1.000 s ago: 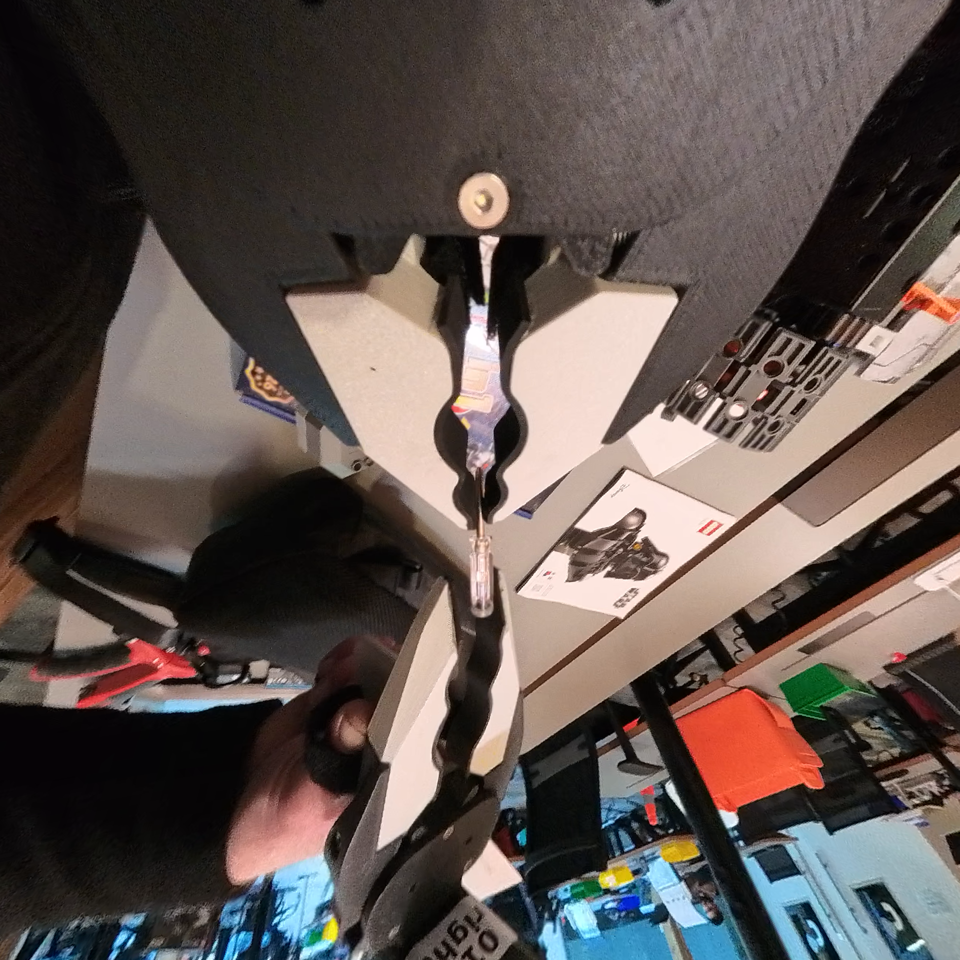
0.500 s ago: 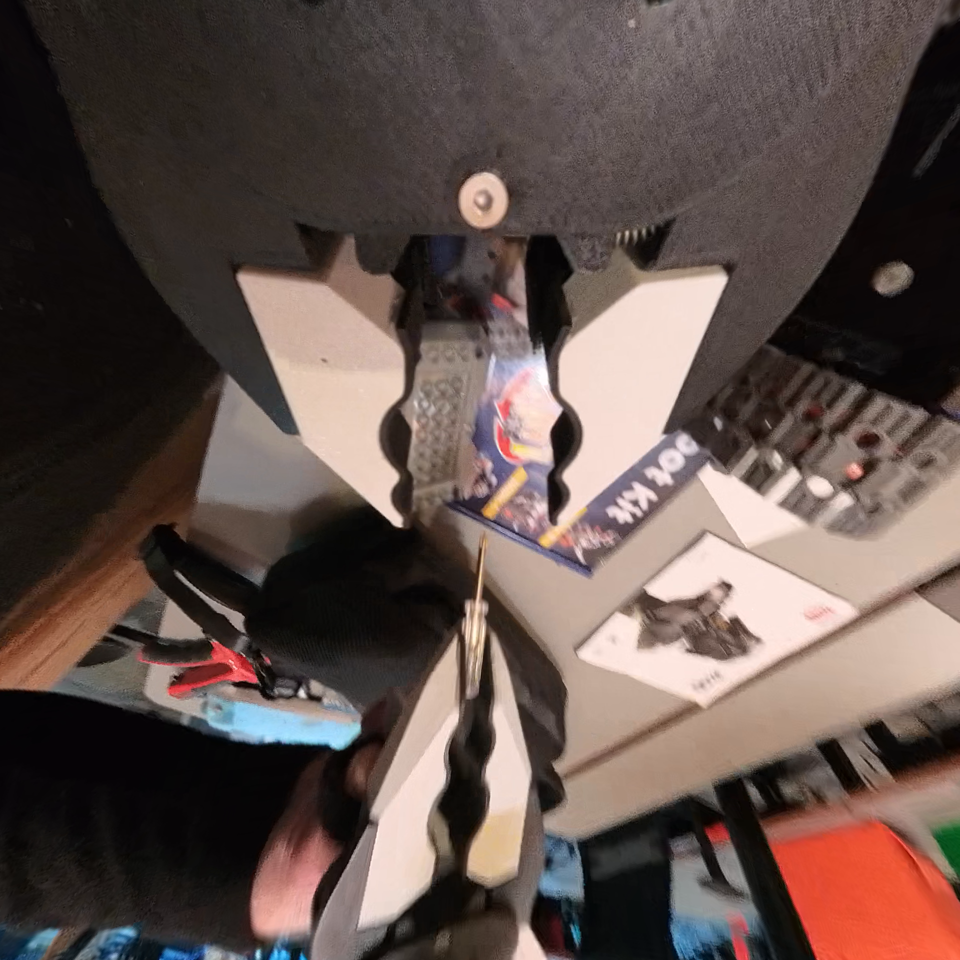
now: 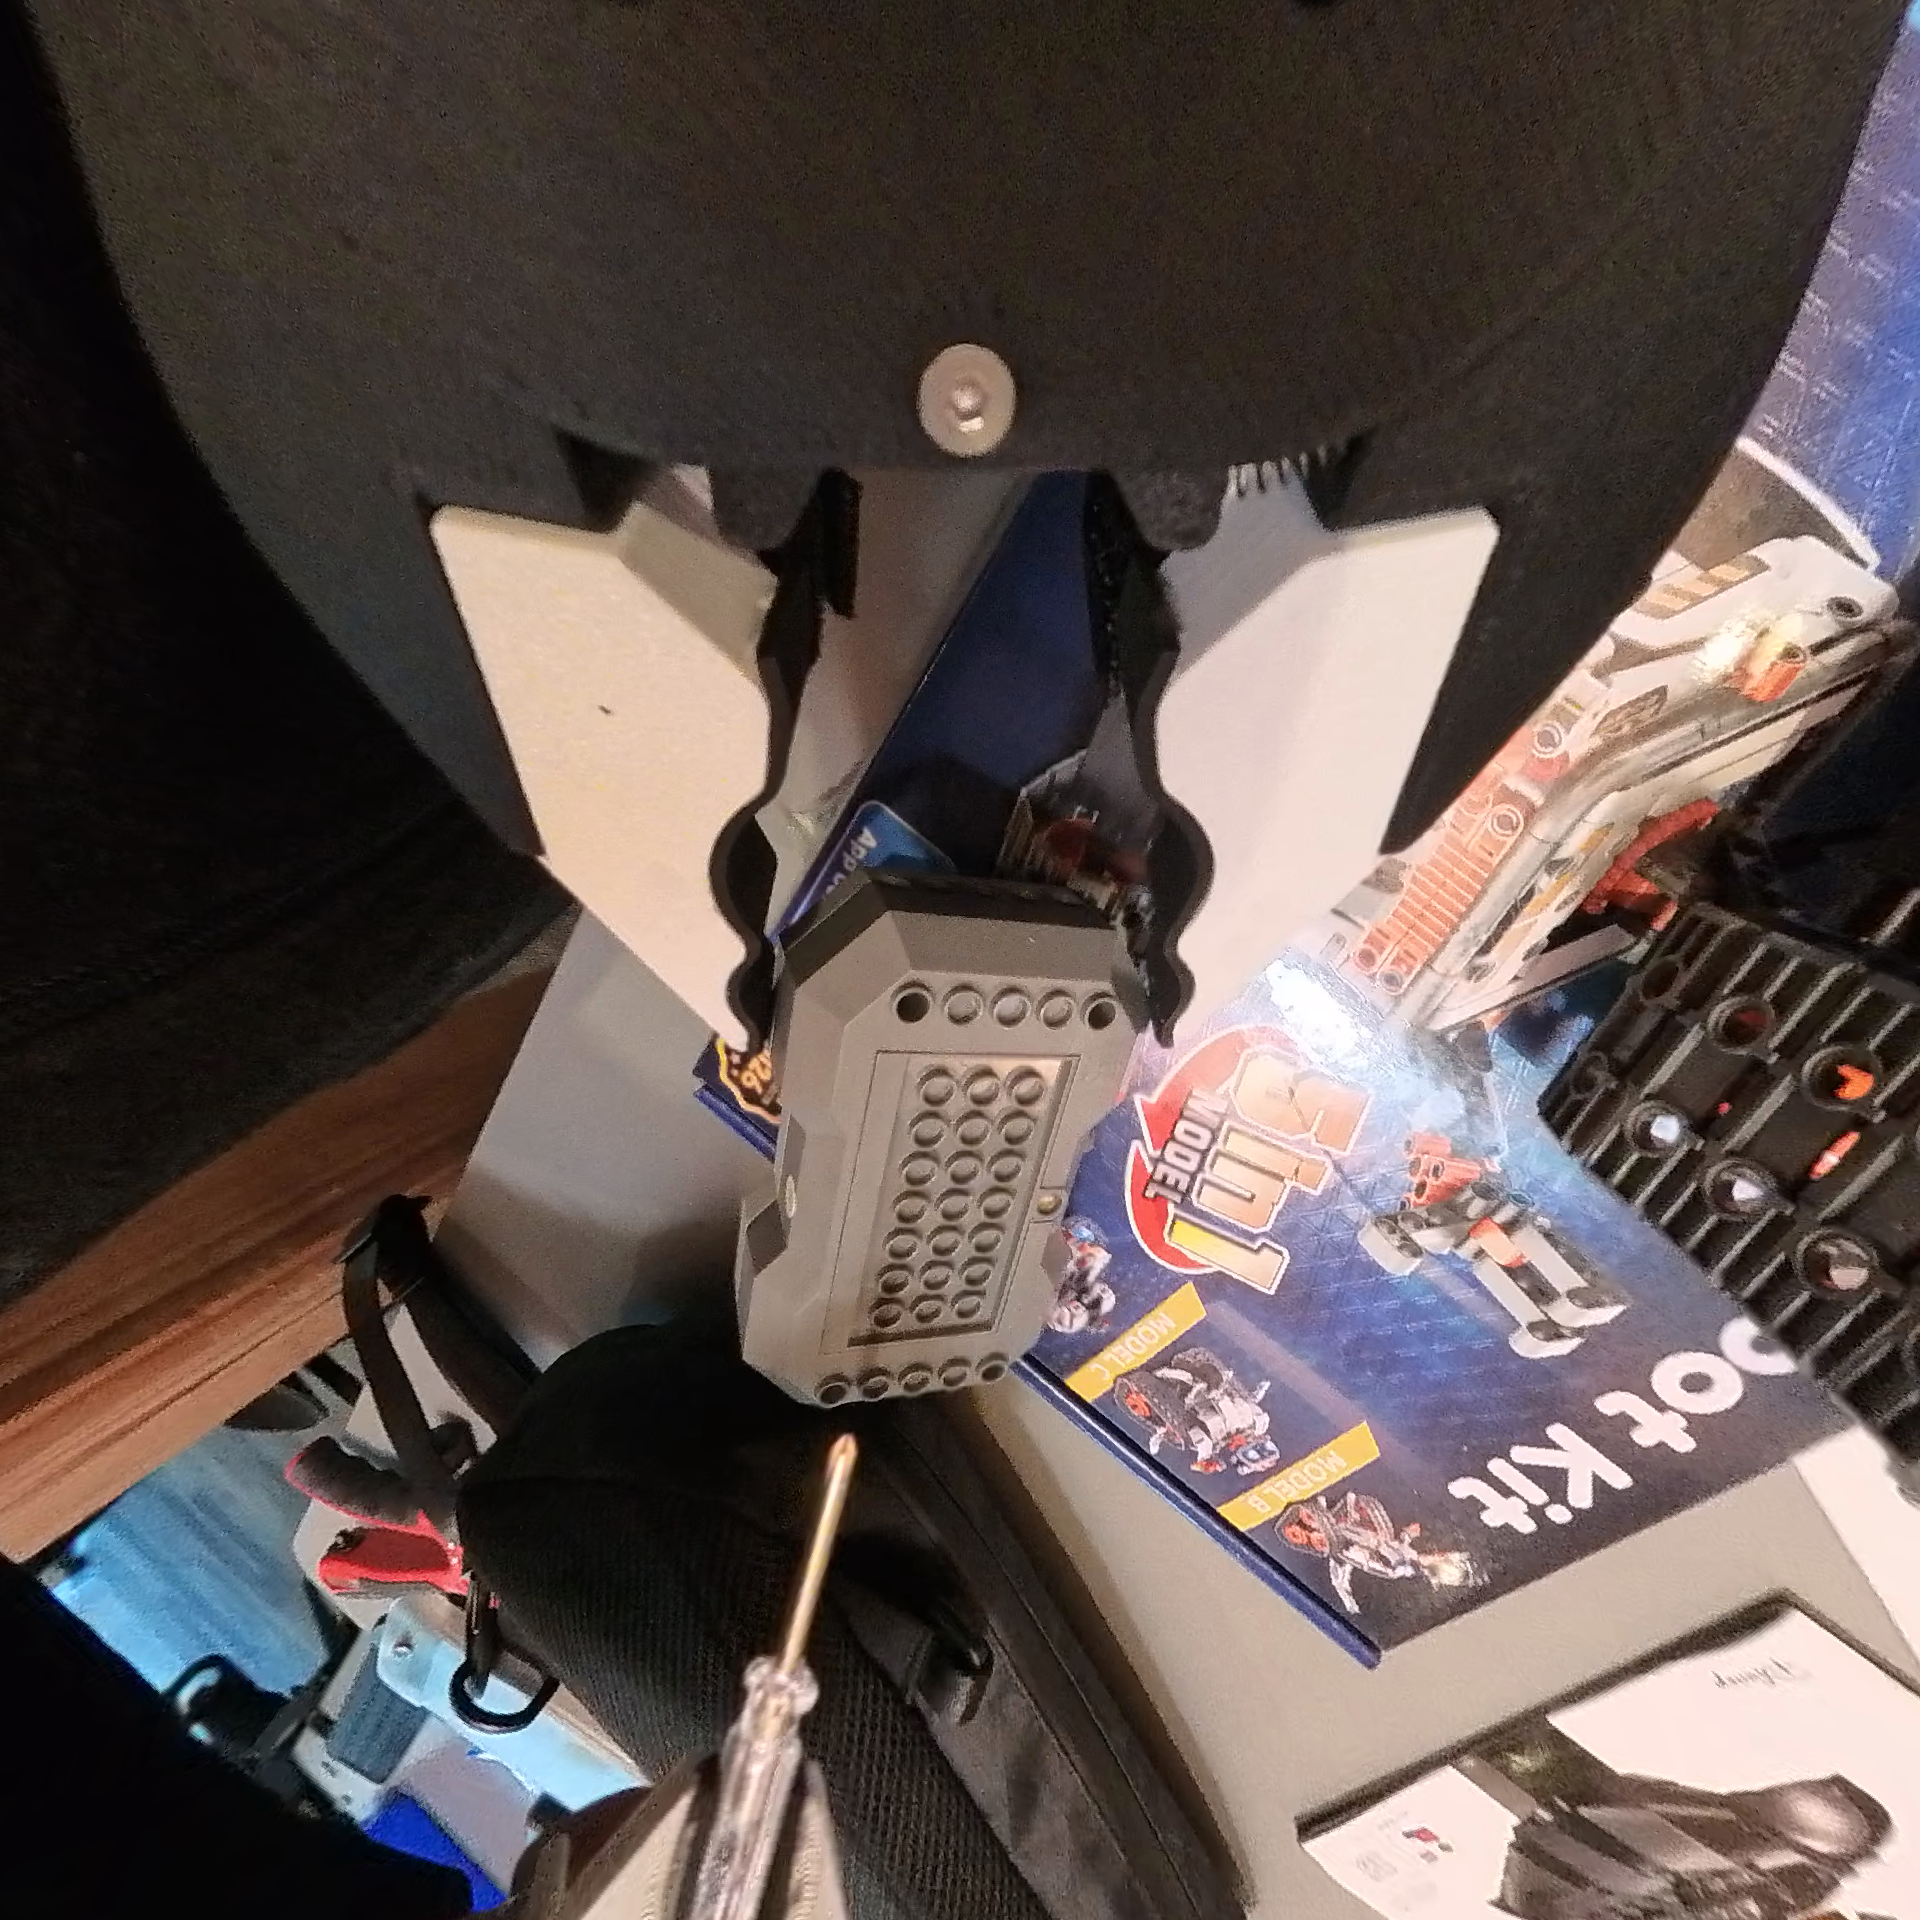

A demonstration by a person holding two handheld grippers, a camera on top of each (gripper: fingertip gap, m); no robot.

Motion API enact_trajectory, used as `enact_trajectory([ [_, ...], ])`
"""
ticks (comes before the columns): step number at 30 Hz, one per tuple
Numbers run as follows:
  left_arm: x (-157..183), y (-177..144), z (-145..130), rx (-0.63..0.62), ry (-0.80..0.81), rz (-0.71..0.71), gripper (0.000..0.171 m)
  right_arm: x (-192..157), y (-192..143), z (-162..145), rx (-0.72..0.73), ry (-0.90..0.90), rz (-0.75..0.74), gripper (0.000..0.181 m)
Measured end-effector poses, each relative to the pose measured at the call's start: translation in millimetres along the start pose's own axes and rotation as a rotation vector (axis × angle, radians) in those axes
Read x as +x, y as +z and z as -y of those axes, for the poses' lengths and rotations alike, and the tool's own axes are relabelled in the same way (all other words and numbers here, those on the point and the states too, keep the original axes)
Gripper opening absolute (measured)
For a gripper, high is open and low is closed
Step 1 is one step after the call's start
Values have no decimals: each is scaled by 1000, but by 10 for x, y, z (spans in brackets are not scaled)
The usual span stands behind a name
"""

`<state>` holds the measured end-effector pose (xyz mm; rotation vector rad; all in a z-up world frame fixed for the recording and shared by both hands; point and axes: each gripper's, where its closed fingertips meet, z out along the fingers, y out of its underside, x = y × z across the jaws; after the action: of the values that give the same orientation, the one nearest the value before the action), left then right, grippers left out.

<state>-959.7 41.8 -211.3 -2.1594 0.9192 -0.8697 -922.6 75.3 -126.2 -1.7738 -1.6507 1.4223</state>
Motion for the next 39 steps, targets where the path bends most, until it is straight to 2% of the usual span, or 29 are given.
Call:
enact_trajectory([
  [3,-42,-15,47,12,110,97,69,46,-29,-21,-25,-20,-44,6],
  [6,-174,-71,120,-12,348,300,69,169,-46,-58,-100,-81,-139,6],
  [11,-238,-62,184,-68,549,434,69,272,33,19,-219,-248,-246,5],
  [15,-264,-58,252,-78,577,472,69,277,114,23,-327,-378,-298,5],
  [18,-282,-61,303,-84,597,488,69,273,127,40,-348,-418,-327,5],
  [27,-303,-43,376,-83,604,490,70,343,63,42,-379,-432,-356,6],
  [39,-291,-8,471,-72,616,471,69,384,7,33,-408,-458,-320,5],
])
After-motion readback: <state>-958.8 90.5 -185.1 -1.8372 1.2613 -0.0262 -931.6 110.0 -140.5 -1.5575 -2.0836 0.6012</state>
